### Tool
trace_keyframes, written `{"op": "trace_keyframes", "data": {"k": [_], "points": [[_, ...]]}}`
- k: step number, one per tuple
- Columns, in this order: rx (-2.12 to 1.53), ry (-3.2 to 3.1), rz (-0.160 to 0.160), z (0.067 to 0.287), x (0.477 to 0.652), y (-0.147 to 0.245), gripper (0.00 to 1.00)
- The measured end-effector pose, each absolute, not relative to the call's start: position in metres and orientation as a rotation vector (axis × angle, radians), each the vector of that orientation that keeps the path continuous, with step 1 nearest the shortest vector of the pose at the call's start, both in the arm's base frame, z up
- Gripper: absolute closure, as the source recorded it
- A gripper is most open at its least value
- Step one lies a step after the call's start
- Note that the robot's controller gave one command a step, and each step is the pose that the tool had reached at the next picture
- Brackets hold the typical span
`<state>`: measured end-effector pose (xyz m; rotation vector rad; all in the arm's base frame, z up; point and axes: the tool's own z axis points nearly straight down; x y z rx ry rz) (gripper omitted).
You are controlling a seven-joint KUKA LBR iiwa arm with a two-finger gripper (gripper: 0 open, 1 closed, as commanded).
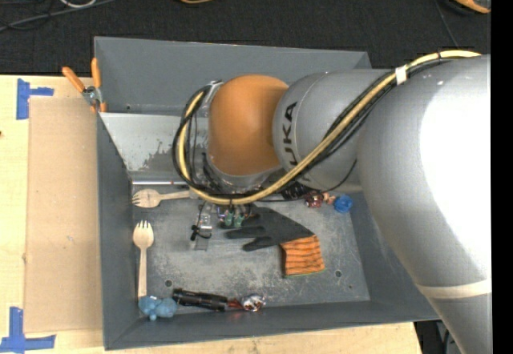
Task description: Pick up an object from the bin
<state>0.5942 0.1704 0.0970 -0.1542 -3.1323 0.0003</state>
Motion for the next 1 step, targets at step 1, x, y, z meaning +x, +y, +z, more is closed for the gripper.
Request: {"op": "trace_keyframes", "data": {"k": [1], "points": [[-0.329,-3.115,0.003,0.0688,0.5916,0.1003,0.0]]}}
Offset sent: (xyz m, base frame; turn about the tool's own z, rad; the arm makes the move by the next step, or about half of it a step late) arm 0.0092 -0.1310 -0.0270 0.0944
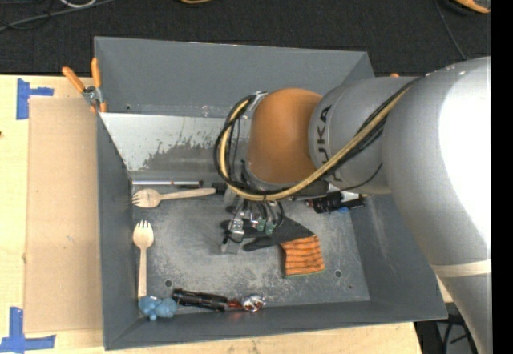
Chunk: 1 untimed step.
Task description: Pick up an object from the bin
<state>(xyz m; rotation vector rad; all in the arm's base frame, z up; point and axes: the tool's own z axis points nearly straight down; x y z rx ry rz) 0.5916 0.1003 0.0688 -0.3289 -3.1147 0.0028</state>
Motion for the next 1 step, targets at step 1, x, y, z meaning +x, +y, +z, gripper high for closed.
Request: {"op": "trace_keyframes", "data": {"k": [1], "points": [[-0.301,-3.12,-0.002,0.0696,0.6023,0.042,0.0]]}}
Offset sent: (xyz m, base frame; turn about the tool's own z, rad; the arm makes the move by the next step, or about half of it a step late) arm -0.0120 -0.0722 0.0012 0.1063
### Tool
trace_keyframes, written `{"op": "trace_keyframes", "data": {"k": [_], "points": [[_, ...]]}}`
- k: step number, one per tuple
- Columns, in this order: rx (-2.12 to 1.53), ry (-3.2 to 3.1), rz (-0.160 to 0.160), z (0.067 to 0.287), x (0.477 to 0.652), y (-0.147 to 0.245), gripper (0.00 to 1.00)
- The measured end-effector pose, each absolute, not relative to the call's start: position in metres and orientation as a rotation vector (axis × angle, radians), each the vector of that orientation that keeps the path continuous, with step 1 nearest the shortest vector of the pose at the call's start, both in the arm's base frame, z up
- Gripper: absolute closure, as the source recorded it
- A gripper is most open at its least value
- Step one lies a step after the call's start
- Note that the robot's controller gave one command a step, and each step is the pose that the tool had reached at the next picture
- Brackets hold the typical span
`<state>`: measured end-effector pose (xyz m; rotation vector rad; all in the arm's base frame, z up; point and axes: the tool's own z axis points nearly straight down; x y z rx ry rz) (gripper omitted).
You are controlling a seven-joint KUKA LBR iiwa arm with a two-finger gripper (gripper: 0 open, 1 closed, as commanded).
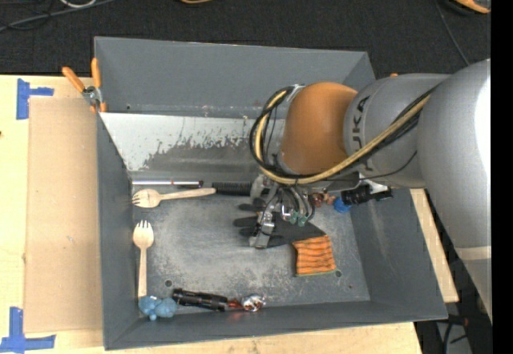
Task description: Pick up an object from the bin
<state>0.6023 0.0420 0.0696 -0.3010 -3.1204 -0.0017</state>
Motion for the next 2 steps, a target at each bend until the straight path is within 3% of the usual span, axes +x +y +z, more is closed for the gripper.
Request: {"op": "trace_keyframes", "data": {"k": [1,2], "points": [[-0.497,-3.093,0.0,0.0703,0.5801,0.0279,1.0],[-0.498,-3.093,0.0,0.0703,0.5801,0.0277,1.0]]}}
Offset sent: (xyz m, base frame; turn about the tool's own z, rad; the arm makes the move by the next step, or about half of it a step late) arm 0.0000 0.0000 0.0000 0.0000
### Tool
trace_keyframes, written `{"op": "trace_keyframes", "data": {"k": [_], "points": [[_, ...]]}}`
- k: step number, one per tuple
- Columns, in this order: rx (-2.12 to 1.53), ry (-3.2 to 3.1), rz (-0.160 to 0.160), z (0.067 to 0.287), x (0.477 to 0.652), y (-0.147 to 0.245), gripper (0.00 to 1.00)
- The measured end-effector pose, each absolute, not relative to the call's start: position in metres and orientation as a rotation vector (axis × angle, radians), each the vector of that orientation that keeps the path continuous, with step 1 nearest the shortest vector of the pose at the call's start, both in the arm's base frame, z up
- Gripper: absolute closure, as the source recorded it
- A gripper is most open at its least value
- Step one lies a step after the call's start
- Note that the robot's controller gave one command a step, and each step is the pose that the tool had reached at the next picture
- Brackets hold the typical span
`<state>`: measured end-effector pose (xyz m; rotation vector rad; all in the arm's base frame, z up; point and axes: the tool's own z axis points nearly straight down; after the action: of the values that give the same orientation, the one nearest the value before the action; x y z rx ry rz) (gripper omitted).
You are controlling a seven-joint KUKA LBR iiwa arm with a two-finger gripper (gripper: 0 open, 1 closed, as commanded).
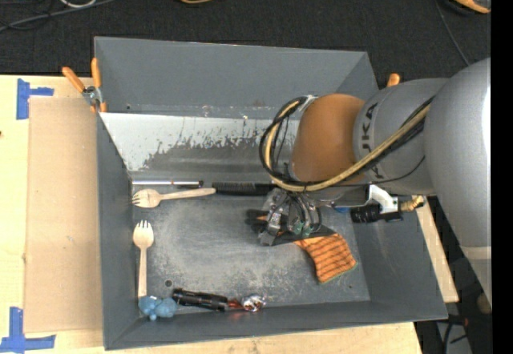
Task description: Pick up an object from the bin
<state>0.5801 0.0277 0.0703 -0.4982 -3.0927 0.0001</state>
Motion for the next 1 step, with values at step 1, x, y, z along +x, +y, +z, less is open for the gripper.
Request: {"op": "trace_keyframes", "data": {"k": [1], "points": [[-0.499,-3.083,0.002,0.0932,0.5769,0.0277,1.0]]}}
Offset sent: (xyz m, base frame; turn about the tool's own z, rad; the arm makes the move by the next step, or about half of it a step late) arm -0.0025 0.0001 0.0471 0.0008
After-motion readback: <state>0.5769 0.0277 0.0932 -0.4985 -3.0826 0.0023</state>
